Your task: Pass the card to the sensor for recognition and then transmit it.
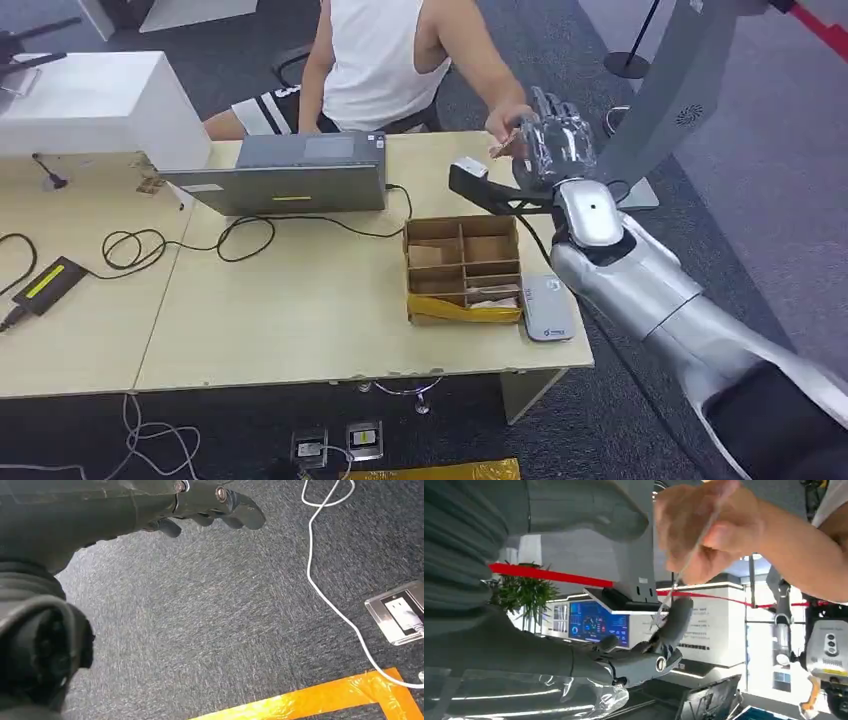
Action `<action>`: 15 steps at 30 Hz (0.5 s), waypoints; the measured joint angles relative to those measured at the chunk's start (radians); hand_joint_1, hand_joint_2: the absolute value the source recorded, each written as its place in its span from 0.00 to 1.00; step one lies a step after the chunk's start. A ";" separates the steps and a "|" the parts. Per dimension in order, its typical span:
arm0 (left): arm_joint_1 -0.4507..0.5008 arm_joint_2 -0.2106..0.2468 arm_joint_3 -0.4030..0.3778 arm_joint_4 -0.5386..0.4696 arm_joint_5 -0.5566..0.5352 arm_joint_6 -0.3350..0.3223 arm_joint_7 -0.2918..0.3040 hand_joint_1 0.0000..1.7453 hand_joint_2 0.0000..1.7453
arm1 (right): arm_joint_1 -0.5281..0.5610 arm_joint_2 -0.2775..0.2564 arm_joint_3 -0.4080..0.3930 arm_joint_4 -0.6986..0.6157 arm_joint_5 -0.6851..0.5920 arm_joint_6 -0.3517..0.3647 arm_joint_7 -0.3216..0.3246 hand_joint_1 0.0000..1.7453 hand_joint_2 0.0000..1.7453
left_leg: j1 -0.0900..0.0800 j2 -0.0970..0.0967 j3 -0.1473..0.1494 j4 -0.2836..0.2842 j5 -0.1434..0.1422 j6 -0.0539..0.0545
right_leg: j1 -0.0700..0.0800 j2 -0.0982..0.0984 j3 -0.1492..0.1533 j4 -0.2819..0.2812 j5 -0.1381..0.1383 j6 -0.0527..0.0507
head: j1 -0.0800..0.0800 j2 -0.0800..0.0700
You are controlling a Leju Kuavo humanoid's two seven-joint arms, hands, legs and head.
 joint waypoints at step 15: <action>0.005 0.005 -0.027 0.000 0.058 0.022 0.004 0.00 0.00 | 0.012 0.005 0.013 0.024 -0.040 -0.158 0.008 0.00 1.00 | 0.000 0.001 0.000 0.000 0.000 0.000 | 0.000 0.001 0.000 0.000 0.000 0.000 | 0.000 0.000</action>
